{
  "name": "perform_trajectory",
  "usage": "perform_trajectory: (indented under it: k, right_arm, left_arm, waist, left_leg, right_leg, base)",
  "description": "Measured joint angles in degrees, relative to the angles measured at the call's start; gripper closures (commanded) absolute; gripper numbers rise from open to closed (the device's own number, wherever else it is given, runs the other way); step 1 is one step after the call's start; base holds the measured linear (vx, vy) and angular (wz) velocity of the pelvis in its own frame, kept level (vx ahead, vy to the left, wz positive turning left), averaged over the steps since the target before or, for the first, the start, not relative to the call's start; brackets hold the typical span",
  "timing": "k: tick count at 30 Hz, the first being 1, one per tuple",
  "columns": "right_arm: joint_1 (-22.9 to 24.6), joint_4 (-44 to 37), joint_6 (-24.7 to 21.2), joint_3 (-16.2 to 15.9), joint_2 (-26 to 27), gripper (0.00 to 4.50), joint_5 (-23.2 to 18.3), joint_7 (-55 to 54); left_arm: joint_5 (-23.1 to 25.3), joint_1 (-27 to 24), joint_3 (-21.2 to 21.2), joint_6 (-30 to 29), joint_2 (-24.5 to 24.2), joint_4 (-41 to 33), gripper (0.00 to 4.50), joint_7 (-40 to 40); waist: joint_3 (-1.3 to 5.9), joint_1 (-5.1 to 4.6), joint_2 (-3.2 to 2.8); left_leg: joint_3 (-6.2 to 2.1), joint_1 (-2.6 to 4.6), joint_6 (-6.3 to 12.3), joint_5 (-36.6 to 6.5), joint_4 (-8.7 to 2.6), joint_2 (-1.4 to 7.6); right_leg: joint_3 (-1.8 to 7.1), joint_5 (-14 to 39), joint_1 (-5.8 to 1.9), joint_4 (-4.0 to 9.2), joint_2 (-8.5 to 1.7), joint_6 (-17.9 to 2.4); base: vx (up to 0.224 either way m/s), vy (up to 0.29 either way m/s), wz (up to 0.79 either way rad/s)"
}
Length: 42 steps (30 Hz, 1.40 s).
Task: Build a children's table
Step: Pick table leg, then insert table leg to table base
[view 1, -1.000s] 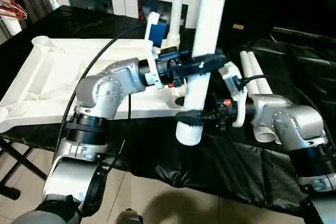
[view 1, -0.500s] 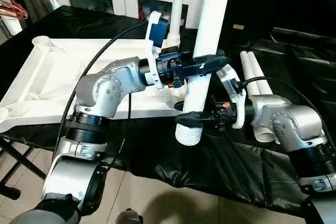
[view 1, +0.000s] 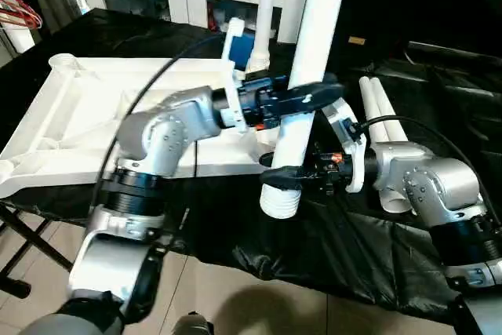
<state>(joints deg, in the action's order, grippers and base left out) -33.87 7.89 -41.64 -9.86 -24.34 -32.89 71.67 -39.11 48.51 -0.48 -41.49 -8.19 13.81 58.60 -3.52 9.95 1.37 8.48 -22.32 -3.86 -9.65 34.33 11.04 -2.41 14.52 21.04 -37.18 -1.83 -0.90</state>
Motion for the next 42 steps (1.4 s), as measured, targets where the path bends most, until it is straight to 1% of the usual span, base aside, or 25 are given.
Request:
perform_trajectory:
  k: [1, 3, 6, 9, 11, 13, 15, 16, 17, 18, 20, 21, 22, 24, 25, 27, 29, 30, 32, 33, 35, 36, 38, 39, 42]
  right_arm:
    - [0.05, 0.00, 0.03, 0.08, 0.10, 2.59, 0.00, -0.12]
    - [0.31, 0.00, 0.54, 0.39, 0.72, 2.59, 0.00, -0.81]
    - [0.56, 0.00, 1.43, 0.81, 1.86, 2.59, -0.01, -2.43]
    - [1.15, 0.00, 2.79, 2.46, 3.64, 2.59, 0.00, -4.96]
    - [1.36, 0.01, 3.57, 2.87, 4.07, 2.59, 0.02, -6.30]
    - [2.23, 0.01, 5.90, 4.98, 6.41, 2.59, 0.27, -10.07]
    - [3.05, 0.10, 8.24, 6.44, 7.92, 2.59, 1.28, -13.83]
    - [3.10, 0.15, 8.85, 6.71, 8.08, 2.59, 1.85, -15.16]
    - [3.09, 0.30, 10.16, 7.50, 8.66, 2.59, 3.07, -18.28]
    - [3.06, 0.97, 11.41, 8.55, 9.15, 2.59, 4.47, -21.70]
    - [2.99, 3.06, 12.61, 9.74, 9.16, 2.59, 6.76, -26.59]
    - [2.98, 4.82, 13.65, 10.08, 9.51, 2.59, 8.56, -30.14]
    - [2.99, 5.98, 14.09, 10.40, 9.60, 2.59, 9.35, -31.96]
    - [3.03, 7.56, 14.87, 10.73, 9.74, 2.59, 10.84, -34.75]
    - [3.02, 8.18, 15.44, 11.05, 10.16, 2.59, 11.35, -36.19]
    - [3.04, 9.25, 17.35, 11.38, 10.72, 2.59, 13.25, -39.44]
    - [3.09, 9.32, 18.09, 11.45, 10.79, 2.59, 14.19, -40.80]
    - [3.11, 9.33, 18.48, 11.51, 10.83, 2.59, 14.72, -41.38]
    - [3.31, 9.32, 18.78, 11.60, 11.18, 2.59, 15.22, -42.08]
    - [3.62, 9.32, 18.81, 11.59, 11.60, 2.59, 15.29, -42.41]
    - [4.38, 9.32, 19.31, 11.52, 11.90, 2.59, 15.54, -42.86]
    - [4.76, 9.32, 19.44, 11.42, 12.06, 2.59, 15.66, -43.04]
    - [4.90, 9.32, 19.51, 11.42, 12.05, 2.59, 15.79, -43.22]
    - [4.90, 9.31, 19.61, 11.43, 12.05, 2.59, 15.79, -43.23]
    - [4.95, 9.30, 19.67, 11.45, 12.00, 2.59, 15.79, -43.24]
  left_arm:
    - [0.03, -0.01, 0.51, 1.21, 0.78, 0.00, 1.50, -0.58]
    - [-0.13, 0.02, 3.41, 5.69, 2.94, -0.52, 1.50, -3.01]
    - [-1.17, 0.97, 6.01, 8.31, 4.41, -1.07, 1.50, -6.05]
    - [-1.78, 3.35, 9.58, 11.12, 5.14, -0.95, 1.50, -10.21]
    - [-1.85, 4.46, 11.49, 12.81, 5.24, -0.78, 1.50, -12.15]
    - [-1.57, 4.93, 13.51, 15.63, 4.89, 0.72, 1.50, -14.75]
    - [0.21, 4.83, 14.27, 17.78, 3.23, 2.43, 1.50, -15.82]
    - [1.76, 4.38, 13.73, 18.82, 2.34, 2.59, 1.50, -15.66]
    - [5.15, 2.94, 11.32, 20.48, -0.41, 2.74, 1.50, -14.90]
    - [9.68, 0.79, 7.63, 22.11, -3.67, 3.27, 1.50, -13.64]
    - [15.95, -2.92, 1.79, 24.56, -7.06, 5.10, 1.50, -11.10]
    - [20.71, -5.50, -3.16, 27.20, -9.52, 7.01, 1.50, -9.05]
    - [23.23, -7.00, -6.21, 28.04, -10.42, 8.67, 1.50, -7.86]
    - [26.80, -9.10, -10.23, 29.71, -10.53, 12.39, 1.50, -6.27]
    - [28.22, -9.11, -11.92, 31.04, -10.64, 13.95, 1.50, -5.74]
    - [32.34, -7.90, -14.84, 35.90, -10.65, 19.16, 1.50, -5.02]
    - [35.01, -7.23, -16.22, 38.63, -10.81, 22.76, 1.50, -5.23]
    - [36.68, -6.73, -16.88, 40.51, -10.89, 25.29, 1.69, -5.65]
    - [39.04, -5.29, -18.15, 42.97, -11.11, 29.78, 1.87, -6.67]
    - [39.85, -4.90, -18.35, 43.84, -11.41, 31.11, 1.90, -6.99]
    - [41.29, -2.83, -19.05, 46.39, -11.47, 35.71, 2.14, -7.09]
    - [41.89, -1.84, -19.13, 47.42, -11.69, 37.75, 2.25, -7.06]
    - [42.67, -0.25, -19.17, 49.40, -11.75, 40.96, 2.31, -6.55]
    - [42.75, 0.47, -19.06, 50.22, -11.75, 42.84, 2.46, -5.62]
    - [42.72, 1.34, -18.63, 51.14, -11.55, 45.49, 2.70, -2.69]
  waist:
    - [0.00, 0.00, 0.00]
    - [0.00, -0.03, 0.00]
    - [0.00, -0.03, 0.00]
    - [0.00, -0.06, 0.00]
    - [0.01, -0.07, -0.02]
    - [0.03, -0.08, -0.05]
    - [0.02, -0.13, -0.10]
    - [0.02, -0.14, -0.10]
    - [0.06, -0.18, -0.16]
    - [0.11, -0.31, -0.23]
    - [0.11, -0.21, -0.28]
    - [0.11, -0.21, -0.28]
    - [0.08, -0.19, -0.34]
    - [0.02, -0.27, -0.38]
    - [0.02, -0.30, -0.38]
    - [0.03, -0.42, -0.40]
    - [0.03, -0.61, -0.40]
    - [0.03, -0.76, -0.40]
    - [0.03, -0.96, -0.41]
    - [0.04, -1.06, -0.43]
    - [0.04, -1.02, -0.49]
    - [0.06, -1.06, -0.60]
    - [0.08, -1.13, -0.78]
    - [0.14, -1.17, -0.96]
    - [0.16, -1.24, -1.26]
  left_leg:
    - [0.00, 0.00, 0.03, 0.02, 0.00, 0.00]
    - [0.00, -0.01, 0.07, 0.05, 0.01, 0.01]
    - [0.00, 0.00, 0.09, 0.06, 0.02, 0.01]
    - [0.00, 0.00, 0.07, 0.05, 0.02, 0.02]
    - [0.00, 0.00, 0.07, 0.05, 0.03, 0.01]
    - [-0.01, 0.01, 0.01, 0.03, 0.04, 0.02]
    - [-0.01, 0.00, -0.06, 0.01, 0.05, 0.02]
    - [-0.01, 0.00, -0.06, 0.01, 0.04, 0.02]
    - [0.00, 0.03, -0.06, 0.01, 0.04, 0.02]
    - [0.00, 0.05, -0.08, 0.02, 0.02, 0.01]
    - [0.01, 0.03, -0.12, 0.05, 0.01, -0.01]
    - [0.05, 0.04, -0.15, 0.08, -0.02, -0.01]
    - [0.06, 0.01, -0.14, 0.09, -0.02, -0.03]
    - [0.23, -0.18, -0.09, 0.17, -0.02, -0.04]
    - [0.28, -0.17, -0.09, 0.17, -0.02, -0.04]
    - [0.44, -0.15, -0.07, 0.18, -0.03, -0.05]
    - [0.52, -0.14, -0.06, 0.18, -0.03, -0.05]
    - [0.55, -0.14, -0.05, 0.18, -0.03, -0.06]
    - [0.55, -0.14, -0.05, 0.18, -0.03, -0.05]
    - [0.55, -0.14, -0.05, 0.18, -0.04, -0.05]
    - [0.55, -0.16, -0.05, 0.18, -0.03, -0.05]
    - [0.56, -0.16, -0.03, 0.18, -0.03, -0.06]
    - [0.59, -0.16, -0.02, 0.17, -0.02, -0.10]
    - [0.61, -0.15, -0.01, 0.17, -0.02, -0.11]
    - [0.63, -0.15, 0.00, 0.17, -0.02, -0.09]
  right_leg:
    - [0.00, 0.00, 0.00, -0.01, 0.00, 0.00]
    - [0.00, -0.02, 0.00, 0.00, 0.00, -0.02]
    - [-0.01, -0.03, 0.00, -0.03, 0.00, -0.03]
    - [-0.02, -0.06, 0.00, -0.04, 0.00, -0.04]
    - [0.00, -0.08, -0.01, -0.04, 0.00, -0.03]
    - [-0.01, -0.11, -0.01, -0.04, 0.00, -0.02]
    - [-0.01, -0.15, -0.01, -0.04, 0.00, 0.01]
    - [0.00, -0.16, -0.01, -0.03, 0.00, 0.02]
    - [0.01, -0.17, -0.03, -0.02, 0.00, 0.04]
    - [0.03, -0.19, -0.04, 0.00, -0.01, 0.08]
    - [0.01, -0.22, -0.04, 0.02, -0.04, 0.12]
    - [-0.01, -0.23, -0.04, 0.04, -0.10, 0.14]
    - [-0.01, -0.25, -0.04, 0.04, -0.12, 0.18]
    - [-0.06, -0.33, 0.11, 0.04, -0.26, 0.31]
    - [-0.06, -0.34, 0.11, 0.04, -0.31, 0.32]
    - [-0.05, -0.35, 0.11, 0.03, -0.43, 0.35]
    - [-0.02, -0.37, 0.10, 0.03, -0.47, 0.37]
    - [-0.01, -0.37, 0.10, 0.04, -0.49, 0.39]
    - [-0.02, -0.38, 0.10, 0.04, -0.50, 0.40]
    - [-0.02, -0.38, 0.10, 0.04, -0.50, 0.40]
    - [-0.05, -0.38, 0.10, 0.05, -0.51, 0.40]
    - [-0.03, -0.38, 0.10, 0.05, -0.53, 0.40]
    - [-0.02, -0.39, 0.09, 0.05, -0.59, 0.41]
    - [-0.02, -0.39, 0.09, 0.05, -0.60, 0.41]
    - [-0.03, -0.39, 0.09, 0.05, -0.61, 0.41]
  base:
    - [0.000, 0.000, 0.00]
    - [0.000, 0.000, 0.00]
    - [0.000, 0.000, 0.00]
    - [0.000, 0.000, 0.00]
    - [0.000, 0.000, 0.00]
    - [0.000, 0.000, 0.00]
    - [0.000, 0.000, 0.00]
    - [0.000, 0.000, 0.00]
    - [0.000, 0.000, 0.00]
    - [0.000, 0.000, 0.00]
    - [0.000, 0.000, 0.00]
    - [0.000, 0.000, 0.00]
    - [0.000, 0.000, 0.00]
    - [0.000, 0.000, 0.00]
    - [0.000, 0.000, 0.00]
    - [0.000, 0.000, 0.00]
    - [0.000, 0.000, 0.00]
    - [0.000, 0.000, 0.00]
    - [0.000, 0.000, 0.00]
    - [0.000, 0.000, 0.00]
    - [0.000, 0.000, 0.00]
    - [0.000, 0.000, 0.00]
    - [0.000, 0.000, 0.00]
    - [0.000, 0.000, 0.00]
    - [0.000, 0.000, 0.00]
